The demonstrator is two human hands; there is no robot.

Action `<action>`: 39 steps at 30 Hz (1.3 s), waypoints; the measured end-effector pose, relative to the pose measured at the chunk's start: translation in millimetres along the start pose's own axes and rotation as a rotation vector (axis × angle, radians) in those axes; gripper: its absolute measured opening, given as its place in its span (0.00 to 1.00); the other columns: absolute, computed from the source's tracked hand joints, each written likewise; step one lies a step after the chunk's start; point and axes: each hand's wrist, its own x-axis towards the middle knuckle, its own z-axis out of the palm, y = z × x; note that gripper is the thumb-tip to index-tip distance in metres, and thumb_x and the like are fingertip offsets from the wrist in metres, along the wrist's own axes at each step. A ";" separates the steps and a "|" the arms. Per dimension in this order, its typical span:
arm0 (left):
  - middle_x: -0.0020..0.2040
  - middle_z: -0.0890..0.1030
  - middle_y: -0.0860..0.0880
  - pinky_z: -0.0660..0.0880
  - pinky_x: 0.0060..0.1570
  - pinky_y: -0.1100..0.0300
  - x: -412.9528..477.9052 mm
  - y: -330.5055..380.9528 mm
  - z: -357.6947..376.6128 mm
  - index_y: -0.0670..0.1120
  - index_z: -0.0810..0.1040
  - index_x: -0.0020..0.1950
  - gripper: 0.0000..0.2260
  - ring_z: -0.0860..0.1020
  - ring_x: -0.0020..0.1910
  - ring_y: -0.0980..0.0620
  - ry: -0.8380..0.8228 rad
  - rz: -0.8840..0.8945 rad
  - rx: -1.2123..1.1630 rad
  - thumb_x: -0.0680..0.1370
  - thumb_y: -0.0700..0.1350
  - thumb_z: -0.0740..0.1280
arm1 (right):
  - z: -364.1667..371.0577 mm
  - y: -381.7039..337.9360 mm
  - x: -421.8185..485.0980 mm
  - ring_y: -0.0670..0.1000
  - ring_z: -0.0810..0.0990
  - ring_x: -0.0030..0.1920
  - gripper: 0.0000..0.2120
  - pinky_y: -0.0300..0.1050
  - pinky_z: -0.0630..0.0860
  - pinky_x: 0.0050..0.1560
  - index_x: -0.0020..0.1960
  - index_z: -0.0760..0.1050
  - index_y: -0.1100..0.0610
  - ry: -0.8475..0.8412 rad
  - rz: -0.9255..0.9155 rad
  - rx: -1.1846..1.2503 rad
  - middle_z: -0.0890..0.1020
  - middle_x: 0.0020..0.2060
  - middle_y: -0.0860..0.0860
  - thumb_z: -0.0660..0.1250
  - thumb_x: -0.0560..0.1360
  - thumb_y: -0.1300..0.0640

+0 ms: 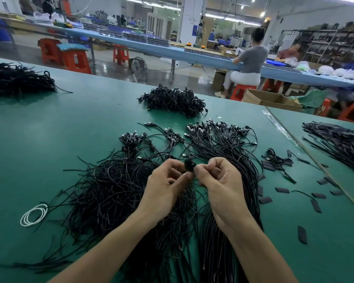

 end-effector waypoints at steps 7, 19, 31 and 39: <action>0.53 0.84 0.38 0.80 0.47 0.58 -0.1 4.7 -4.4 0.39 0.79 0.57 0.15 0.84 0.52 0.43 -0.052 -0.126 -0.483 0.83 0.34 0.53 | 1.8 9.5 -2.2 0.48 0.78 0.37 0.13 0.37 0.78 0.40 0.41 0.67 0.56 -0.008 0.085 -0.024 0.78 0.37 0.55 0.67 0.77 0.70; 0.50 0.81 0.52 0.76 0.46 0.62 -4.0 -1.3 -4.1 0.52 0.76 0.52 0.15 0.78 0.48 0.55 -0.001 0.120 0.074 0.71 0.47 0.79 | -1.7 17.6 5.3 0.48 0.75 0.37 0.15 0.42 0.77 0.42 0.40 0.65 0.55 0.042 0.040 -0.193 0.76 0.36 0.53 0.68 0.76 0.69; 0.40 0.85 0.42 0.80 0.39 0.61 -0.3 3.8 -4.9 0.44 0.74 0.53 0.09 0.85 0.39 0.47 0.050 -0.098 -0.156 0.78 0.34 0.70 | -4.5 14.1 -0.4 0.46 0.81 0.37 0.15 0.38 0.79 0.42 0.41 0.65 0.57 -0.092 0.011 -0.032 0.81 0.35 0.51 0.67 0.77 0.71; 0.44 0.86 0.43 0.76 0.50 0.51 -4.2 10.4 -8.0 0.50 0.79 0.49 0.10 0.82 0.44 0.42 0.031 -0.012 -0.344 0.82 0.53 0.62 | -3.4 22.0 -1.0 0.46 0.77 0.36 0.17 0.36 0.76 0.39 0.42 0.63 0.56 -0.093 0.096 0.025 0.78 0.34 0.51 0.68 0.75 0.72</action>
